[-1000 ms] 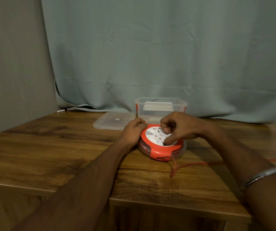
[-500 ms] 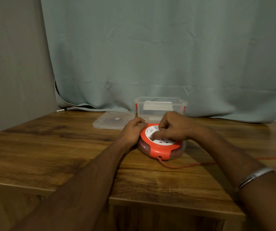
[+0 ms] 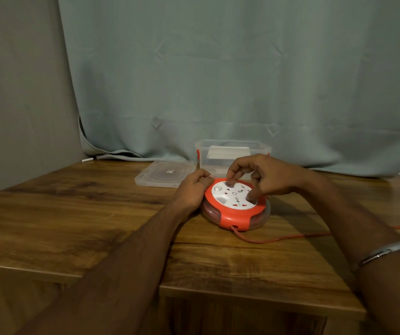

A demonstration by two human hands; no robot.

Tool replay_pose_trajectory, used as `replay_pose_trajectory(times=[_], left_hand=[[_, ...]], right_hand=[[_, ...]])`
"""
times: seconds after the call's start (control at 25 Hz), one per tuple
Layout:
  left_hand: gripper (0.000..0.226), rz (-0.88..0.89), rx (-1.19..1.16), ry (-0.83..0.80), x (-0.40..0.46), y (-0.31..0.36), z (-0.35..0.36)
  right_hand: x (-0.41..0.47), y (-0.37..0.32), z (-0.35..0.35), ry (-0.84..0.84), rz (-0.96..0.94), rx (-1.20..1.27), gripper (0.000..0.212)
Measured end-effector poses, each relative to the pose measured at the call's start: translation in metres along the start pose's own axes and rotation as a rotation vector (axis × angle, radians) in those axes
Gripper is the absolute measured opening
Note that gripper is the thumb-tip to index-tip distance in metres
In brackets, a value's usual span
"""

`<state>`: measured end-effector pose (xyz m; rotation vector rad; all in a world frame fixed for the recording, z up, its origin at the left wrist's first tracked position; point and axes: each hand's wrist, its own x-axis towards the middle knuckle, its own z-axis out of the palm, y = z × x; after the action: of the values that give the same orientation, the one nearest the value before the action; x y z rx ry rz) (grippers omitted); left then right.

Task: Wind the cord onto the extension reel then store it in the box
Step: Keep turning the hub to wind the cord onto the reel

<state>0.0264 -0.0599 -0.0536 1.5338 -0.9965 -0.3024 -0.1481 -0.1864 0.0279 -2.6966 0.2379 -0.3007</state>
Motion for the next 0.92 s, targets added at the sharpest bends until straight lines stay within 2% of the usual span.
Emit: replay_pose_trajectory(times=[0.12,0.28,0.4,0.56,0.92], left_hand=[[0.019,0.003,0.021,-0.005,0.000,0.001,0.001],[0.019,0.003,0.018,-0.016,-0.001,0.004,0.001],[0.019,-0.008,0.023,-0.017,-0.001,0.004,0.002],[0.018,-0.021,0.023,-0.012,-0.002,0.005,0.002],[0.018,-0.040,-0.012,-0.011,-0.002,0.005,0.001]], right_hand=[[0.003,0.010,-0.002,-0.053,0.013,-0.019,0.064],[0.003,0.011,-0.003,-0.049,0.041,-0.008,0.082],[0.000,0.009,0.000,-0.038,0.040,0.030,0.088],[-0.001,0.005,0.001,-0.032,0.056,-0.004,0.084],[-0.002,-0.001,0.007,0.033,0.041,-0.097,0.058]])
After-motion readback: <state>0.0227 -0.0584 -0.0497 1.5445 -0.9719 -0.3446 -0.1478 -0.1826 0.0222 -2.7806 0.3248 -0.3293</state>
